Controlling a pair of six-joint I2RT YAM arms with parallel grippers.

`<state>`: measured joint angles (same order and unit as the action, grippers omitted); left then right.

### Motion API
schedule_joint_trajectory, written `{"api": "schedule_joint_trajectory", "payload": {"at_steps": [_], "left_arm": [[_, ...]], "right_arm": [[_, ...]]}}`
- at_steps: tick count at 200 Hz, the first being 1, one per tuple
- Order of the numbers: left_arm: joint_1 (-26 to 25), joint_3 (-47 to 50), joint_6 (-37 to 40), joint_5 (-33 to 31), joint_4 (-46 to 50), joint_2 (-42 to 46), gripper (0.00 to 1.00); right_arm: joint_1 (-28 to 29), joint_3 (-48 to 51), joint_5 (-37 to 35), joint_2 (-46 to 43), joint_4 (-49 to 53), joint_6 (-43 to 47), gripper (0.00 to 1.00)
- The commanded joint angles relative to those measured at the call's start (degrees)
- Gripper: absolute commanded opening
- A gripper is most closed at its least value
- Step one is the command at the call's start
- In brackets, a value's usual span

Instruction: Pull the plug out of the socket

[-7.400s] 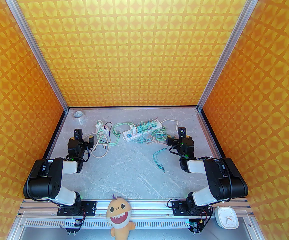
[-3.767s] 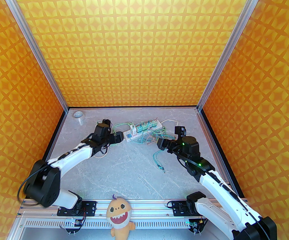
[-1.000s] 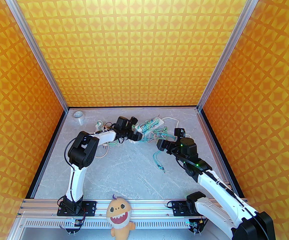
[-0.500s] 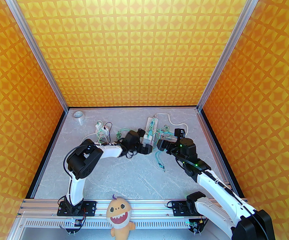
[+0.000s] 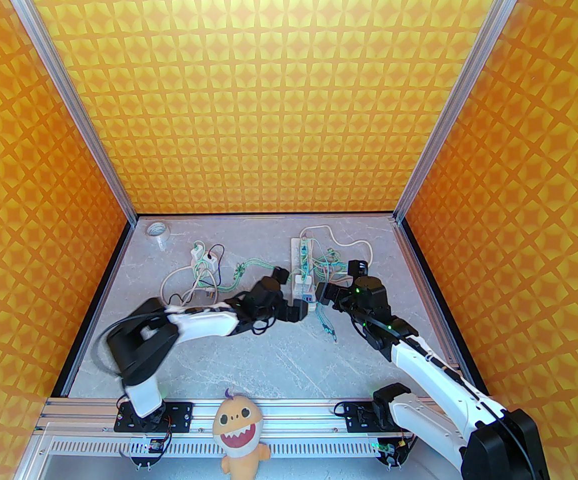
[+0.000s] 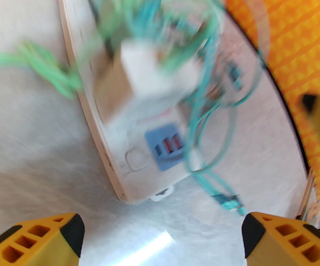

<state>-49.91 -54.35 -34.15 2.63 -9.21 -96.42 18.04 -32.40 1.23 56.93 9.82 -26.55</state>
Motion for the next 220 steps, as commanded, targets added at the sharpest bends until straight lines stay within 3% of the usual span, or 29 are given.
{"api": "schedule_joint_trajectory", "payload": {"at_steps": [1, 48, 79, 105, 168, 220], "left_arm": [[1.97, 4.54, 1.96, -4.91, 2.84, 7.49, 0.99], [6.78, 14.26, 4.04, -9.71, 4.32, 22.07, 0.99], [8.42, 18.86, 4.19, -11.13, 4.93, 28.73, 0.99], [9.12, 21.08, 3.66, -11.82, 5.69, 32.23, 0.99], [9.13, 23.55, 3.38, -11.81, 9.22, 38.83, 0.99], [9.13, 24.38, 3.69, -11.82, 8.39, 38.01, 0.99]], "right_arm": [[1.75, -4.16, -0.58, 0.49, 6.83, 1.64, 0.73], [11.55, -9.0, -7.28, 3.57, 11.09, 0.01, 0.61], [21.26, -13.38, -12.62, 12.18, 10.37, -2.36, 0.56], [24.83, -17.04, -14.27, 21.25, 8.37, -4.58, 0.51], [25.05, -25.54, -18.86, 36.68, 8.59, -6.17, 0.51], [20.63, -24.83, -20.78, 35.6, 10.98, -4.3, 0.51]]}}
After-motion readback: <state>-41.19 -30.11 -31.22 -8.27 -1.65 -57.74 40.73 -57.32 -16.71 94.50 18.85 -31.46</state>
